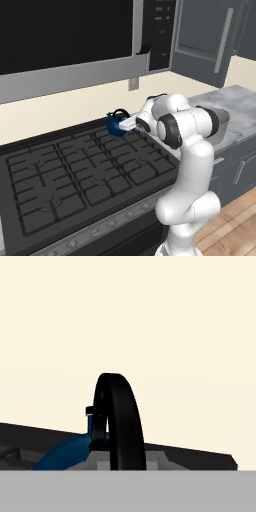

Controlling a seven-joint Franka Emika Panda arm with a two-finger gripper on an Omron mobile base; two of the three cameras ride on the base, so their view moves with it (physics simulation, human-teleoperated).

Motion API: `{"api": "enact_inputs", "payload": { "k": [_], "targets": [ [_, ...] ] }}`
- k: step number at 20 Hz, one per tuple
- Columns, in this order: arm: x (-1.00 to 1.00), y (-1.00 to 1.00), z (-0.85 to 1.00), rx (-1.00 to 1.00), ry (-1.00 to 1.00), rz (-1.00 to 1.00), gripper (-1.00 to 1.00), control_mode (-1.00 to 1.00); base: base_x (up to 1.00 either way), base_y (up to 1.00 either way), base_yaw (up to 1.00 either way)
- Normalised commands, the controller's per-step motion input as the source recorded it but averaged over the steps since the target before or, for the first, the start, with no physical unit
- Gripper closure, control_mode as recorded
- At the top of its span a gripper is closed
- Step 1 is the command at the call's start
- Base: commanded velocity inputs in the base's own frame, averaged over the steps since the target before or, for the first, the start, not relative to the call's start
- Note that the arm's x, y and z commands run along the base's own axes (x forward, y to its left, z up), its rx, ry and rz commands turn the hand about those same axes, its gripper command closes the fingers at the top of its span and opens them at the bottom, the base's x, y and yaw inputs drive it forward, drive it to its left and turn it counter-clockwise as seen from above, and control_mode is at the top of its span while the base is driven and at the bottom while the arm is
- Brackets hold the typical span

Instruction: Pick the kettle from the cabinet and place it on a stove burner. Then pick the pot from the counter and place it on another stove burner. Finally, turn both burners on.

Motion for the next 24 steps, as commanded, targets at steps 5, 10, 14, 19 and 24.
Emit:
{"api": "enact_inputs", "payload": {
  "k": [5,10,14,19,24],
  "targets": [
    [0.10,0.08,-0.03,0.00,0.00,0.00,-1.00,-1.00,0.00,0.00,0.00],
    [0.00,0.01,-0.01,0.00,0.00,0.00,-1.00,-1.00,0.00,0.00,0.00],
    [0.00,0.00,0.00,0.00,0.00,0.00,-1.00,-1.00,0.00,0.00,0.00],
    [-0.05,0.00,0.00,0.00,0.00,0.00,-1.00,-1.00,0.00,0.00,0.00],
    [-0.20,0.00,0.00,0.00,0.00,0.00,-1.00,-1.00,0.00,0.00,0.00]
  ]
}}
